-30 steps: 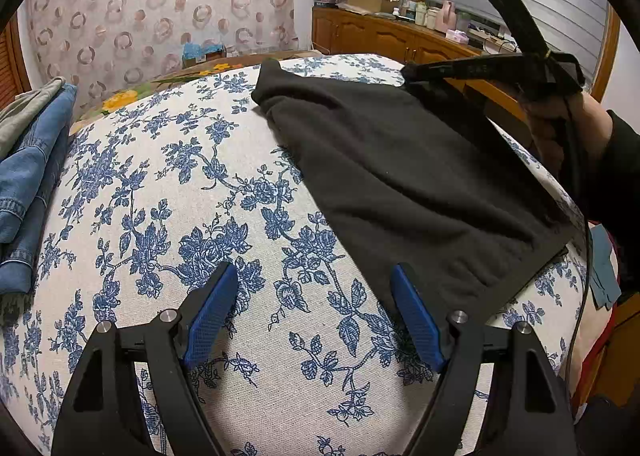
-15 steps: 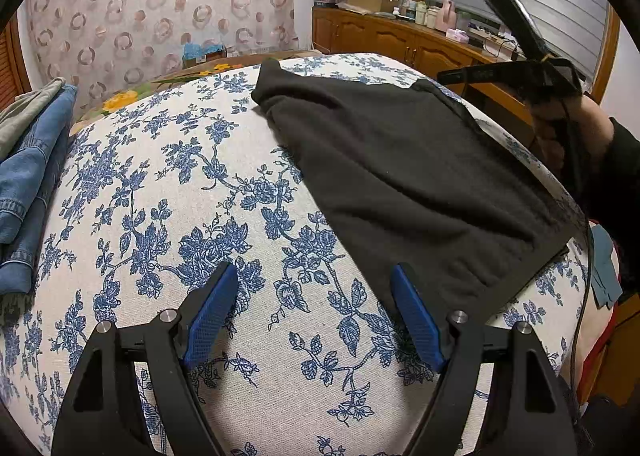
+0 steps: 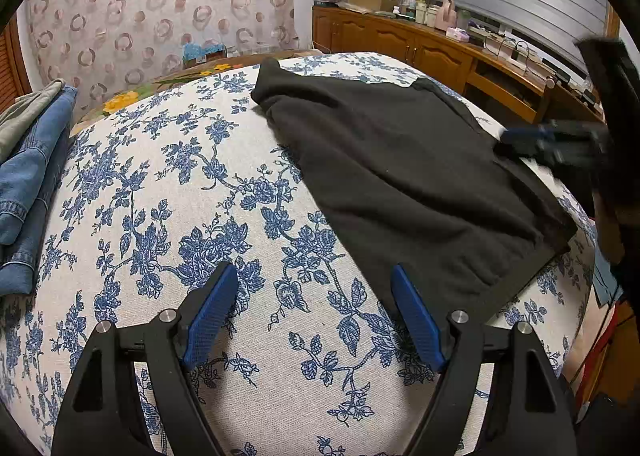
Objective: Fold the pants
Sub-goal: 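Open the right tool and withdraw it from the folded pants, then close the left tool on the end of the folded pants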
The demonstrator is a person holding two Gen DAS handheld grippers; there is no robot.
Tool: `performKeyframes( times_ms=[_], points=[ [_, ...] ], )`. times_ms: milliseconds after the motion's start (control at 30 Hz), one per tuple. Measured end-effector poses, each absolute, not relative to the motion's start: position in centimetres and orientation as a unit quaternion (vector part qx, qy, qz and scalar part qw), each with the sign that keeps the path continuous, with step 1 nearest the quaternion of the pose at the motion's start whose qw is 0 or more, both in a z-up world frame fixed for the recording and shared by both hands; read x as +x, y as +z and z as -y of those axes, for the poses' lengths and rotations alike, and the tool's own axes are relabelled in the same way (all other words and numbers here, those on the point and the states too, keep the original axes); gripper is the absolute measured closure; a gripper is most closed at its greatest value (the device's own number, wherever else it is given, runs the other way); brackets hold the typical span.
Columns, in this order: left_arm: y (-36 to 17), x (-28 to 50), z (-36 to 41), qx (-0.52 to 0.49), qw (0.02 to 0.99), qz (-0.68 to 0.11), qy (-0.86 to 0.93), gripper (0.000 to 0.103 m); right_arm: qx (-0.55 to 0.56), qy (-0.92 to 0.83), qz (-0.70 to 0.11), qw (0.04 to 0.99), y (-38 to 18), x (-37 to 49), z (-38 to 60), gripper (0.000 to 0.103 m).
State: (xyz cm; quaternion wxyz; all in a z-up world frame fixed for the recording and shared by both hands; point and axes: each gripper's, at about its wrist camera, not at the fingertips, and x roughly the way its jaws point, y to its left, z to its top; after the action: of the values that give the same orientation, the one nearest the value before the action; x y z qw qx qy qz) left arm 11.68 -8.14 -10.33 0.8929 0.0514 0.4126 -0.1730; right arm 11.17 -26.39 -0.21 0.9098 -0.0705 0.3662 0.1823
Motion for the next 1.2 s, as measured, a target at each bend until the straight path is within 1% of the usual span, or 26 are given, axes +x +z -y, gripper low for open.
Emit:
performKeyframes(
  times_ms=[200, 400, 467, 700, 867, 967, 1033, 1100, 1133, 1200],
  points=[
    [-10.3, 11.7, 8.1, 0.052, 0.893, -0.413, -0.173, 0.023, -0.05, 0.171, -0.377, 0.909, -1.6, 8.9, 26.7, 0.071],
    [-10.3, 11.7, 8.2, 0.052, 0.893, -0.413, -0.173, 0.023, -0.055, 0.159, -0.371, 0.914, -1.5, 8.3, 26.4, 0.065],
    [-10.3, 11.7, 8.2, 0.051, 0.893, -0.413, -0.172, 0.023, -0.056, 0.159, -0.367, 0.915, -1.6, 8.2, 26.2, 0.061],
    [-9.2, 9.9, 7.5, 0.035, 0.896, -0.4, -0.191, 0.023, -0.052, 0.155, -0.368, 0.915, -1.9, 7.6, 25.6, 0.059],
    [-8.1, 7.5, 8.5, 0.05, 0.894, -0.386, -0.22, 0.028, -0.018, 0.17, -0.368, 0.914, -1.2, 6.9, 26.7, 0.059],
    [-8.1, 6.5, 9.2, 0.063, 0.891, -0.385, -0.234, 0.034, -0.014, 0.168, -0.357, 0.919, -0.6, 5.7, 27.5, 0.059],
    [-8.4, 6.0, 9.6, 0.069, 0.887, -0.387, -0.244, 0.04, -0.01, 0.17, -0.354, 0.92, -0.4, 4.7, 28.1, 0.059],
    [-8.8, 5.8, 9.9, 0.075, 0.882, -0.393, -0.251, 0.044, -0.011, 0.167, -0.353, 0.921, -0.3, 3.7, 28.7, 0.059],
    [-8.9, 5.8, 10.2, 0.077, 0.88, -0.394, -0.254, 0.052, -0.012, 0.166, -0.353, 0.921, -0.4, 3.2, 28.9, 0.059],
    [-9.2, 5.9, 10.5, 0.081, 0.877, -0.397, -0.259, 0.057, -0.013, 0.166, -0.353, 0.921, -0.3, 2.2, 29.4, 0.059]
  ],
)
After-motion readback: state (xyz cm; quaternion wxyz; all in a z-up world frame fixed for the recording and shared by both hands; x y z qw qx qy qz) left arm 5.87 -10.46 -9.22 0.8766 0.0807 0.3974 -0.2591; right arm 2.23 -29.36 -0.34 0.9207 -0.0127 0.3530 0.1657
